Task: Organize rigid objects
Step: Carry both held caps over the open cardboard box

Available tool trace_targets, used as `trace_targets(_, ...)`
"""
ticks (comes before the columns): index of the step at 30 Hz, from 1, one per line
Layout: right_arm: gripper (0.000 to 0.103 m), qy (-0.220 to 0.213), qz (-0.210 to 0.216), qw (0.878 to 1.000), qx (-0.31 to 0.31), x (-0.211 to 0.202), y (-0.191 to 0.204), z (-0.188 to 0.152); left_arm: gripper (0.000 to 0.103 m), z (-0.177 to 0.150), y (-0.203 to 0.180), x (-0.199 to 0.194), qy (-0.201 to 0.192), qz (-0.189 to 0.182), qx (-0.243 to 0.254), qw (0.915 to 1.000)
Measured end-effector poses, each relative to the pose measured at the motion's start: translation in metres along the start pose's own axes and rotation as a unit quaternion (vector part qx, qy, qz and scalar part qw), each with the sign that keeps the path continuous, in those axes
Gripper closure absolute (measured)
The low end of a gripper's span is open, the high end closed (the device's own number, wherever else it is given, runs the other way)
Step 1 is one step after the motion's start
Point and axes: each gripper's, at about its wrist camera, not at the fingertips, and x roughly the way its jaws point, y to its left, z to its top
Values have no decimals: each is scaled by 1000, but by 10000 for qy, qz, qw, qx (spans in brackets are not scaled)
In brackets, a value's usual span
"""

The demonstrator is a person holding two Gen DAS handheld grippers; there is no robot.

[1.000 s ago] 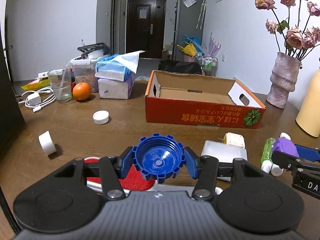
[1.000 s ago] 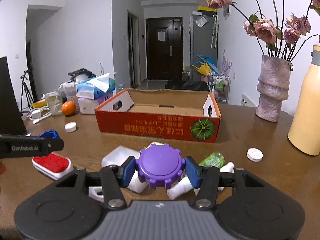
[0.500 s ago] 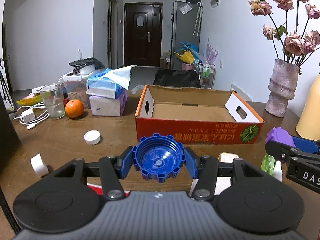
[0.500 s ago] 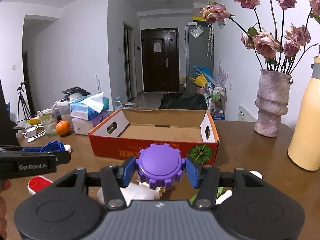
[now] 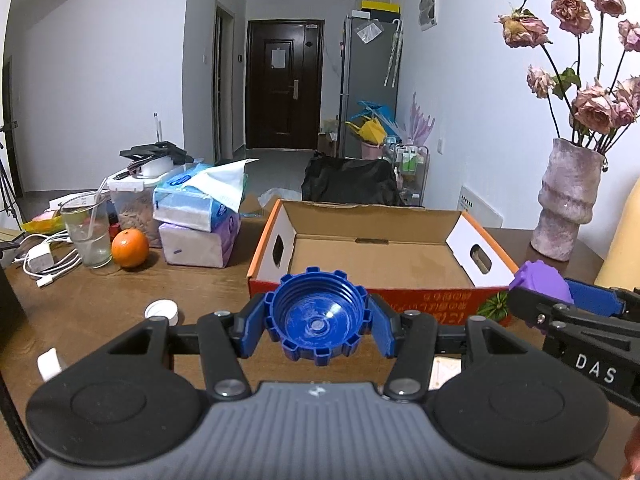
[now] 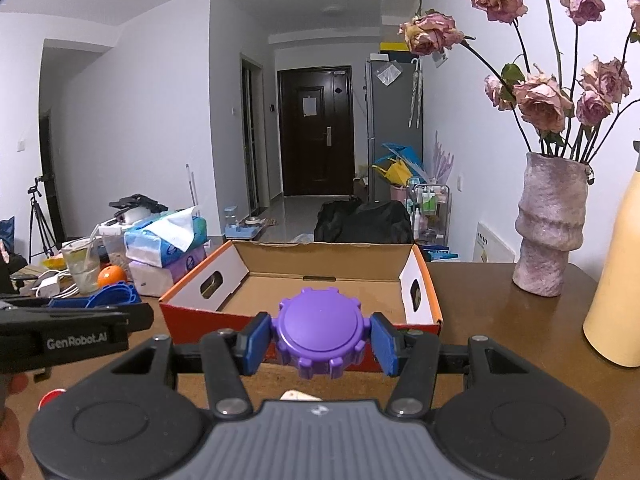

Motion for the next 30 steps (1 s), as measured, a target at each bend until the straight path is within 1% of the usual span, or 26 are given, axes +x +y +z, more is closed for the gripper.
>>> trace_targets(12, 50, -27, -22, 9999, 116, 41, -11, 14, 48, 19, -2, 39, -47, 61, -191, 9998)
trace_targets(30, 50, 25, -115, 9996, 259, 100, -26, 36, 48, 44, -10, 95, -58, 222, -249, 9994)
